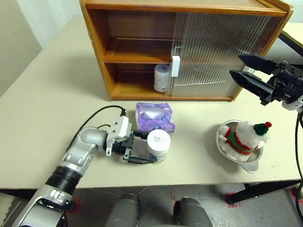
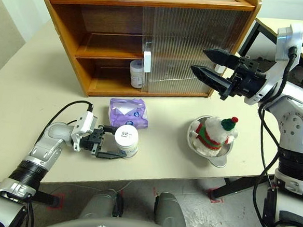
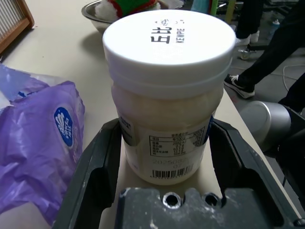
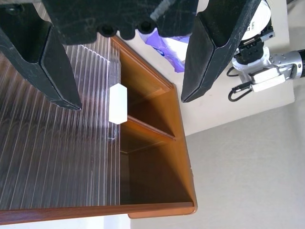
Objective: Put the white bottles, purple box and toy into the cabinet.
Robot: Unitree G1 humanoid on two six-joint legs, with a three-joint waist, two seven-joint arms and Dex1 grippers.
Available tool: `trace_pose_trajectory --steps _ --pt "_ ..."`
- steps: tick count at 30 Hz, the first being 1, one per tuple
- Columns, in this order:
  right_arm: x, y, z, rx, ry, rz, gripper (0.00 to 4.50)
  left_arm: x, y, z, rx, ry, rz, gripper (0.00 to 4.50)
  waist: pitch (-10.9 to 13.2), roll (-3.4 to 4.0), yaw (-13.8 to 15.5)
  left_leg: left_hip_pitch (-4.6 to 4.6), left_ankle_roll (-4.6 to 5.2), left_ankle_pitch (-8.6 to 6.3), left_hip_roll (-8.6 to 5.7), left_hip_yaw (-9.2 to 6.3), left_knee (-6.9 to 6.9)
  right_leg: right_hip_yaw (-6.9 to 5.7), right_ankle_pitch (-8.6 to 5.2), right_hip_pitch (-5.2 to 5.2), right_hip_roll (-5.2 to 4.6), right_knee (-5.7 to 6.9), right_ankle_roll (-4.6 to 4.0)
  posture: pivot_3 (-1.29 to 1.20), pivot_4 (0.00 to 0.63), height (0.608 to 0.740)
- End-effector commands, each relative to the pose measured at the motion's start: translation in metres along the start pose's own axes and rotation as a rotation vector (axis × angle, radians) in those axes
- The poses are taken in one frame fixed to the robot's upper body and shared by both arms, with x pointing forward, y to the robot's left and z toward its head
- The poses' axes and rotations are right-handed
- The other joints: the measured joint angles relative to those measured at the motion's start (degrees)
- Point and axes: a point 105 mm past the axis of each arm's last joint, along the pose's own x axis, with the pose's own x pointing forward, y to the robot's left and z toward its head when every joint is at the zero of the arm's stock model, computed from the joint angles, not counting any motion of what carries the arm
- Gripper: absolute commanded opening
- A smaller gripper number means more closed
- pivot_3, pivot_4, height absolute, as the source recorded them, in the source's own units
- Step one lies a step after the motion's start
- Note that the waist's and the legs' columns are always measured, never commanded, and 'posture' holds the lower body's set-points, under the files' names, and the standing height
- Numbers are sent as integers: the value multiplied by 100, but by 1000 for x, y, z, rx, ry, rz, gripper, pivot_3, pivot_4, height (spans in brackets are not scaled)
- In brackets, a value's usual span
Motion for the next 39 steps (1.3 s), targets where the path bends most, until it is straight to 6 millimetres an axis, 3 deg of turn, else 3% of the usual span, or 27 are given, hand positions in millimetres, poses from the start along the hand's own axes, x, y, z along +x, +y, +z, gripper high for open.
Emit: trace_pose_trajectory --steps 1,5,11,17,28,39 --pt "-1 1 2 -14 -3 3 4500 0 3 6 4 -9 10 3069 0 0 0 0 0 0 0 0 0 0 0 0 0 0 0 -24 0 740" --pt "0 0 1 -12 -4 7 4500 0 6 18 26 -28 10 3069 0 0 5 -1 1 0 0 0 0 0 1 0 0 0 0 -16 0 740" --pt "2 1 0 -9 -6 14 4500 1 18 52 74 -103 39 3069 1 -1 11 -2 1 0 0 -1 0 0 0 -1 0 1 0 -5 0 740" --pt "4 1 -1 -5 -9 22 4500 -5 42 75 14 -220 197 3069 1 -1 9 -2 6 3 -2 -1 0 2 1 1 1 1 8 1 0 740" --pt "5 2 -3 1 -12 25 4500 -45 104 59 -101 -244 647 3069 2 -3 24 -1 8 5 -6 -2 2 8 -3 3 6 6 25 3 0 740" --pt "4 3 -3 3 -15 17 4500 -53 125 27 -140 -120 891 3069 5 -9 29 -3 6 3 -8 -4 1 13 4 2 6 6 13 -10 0 740"
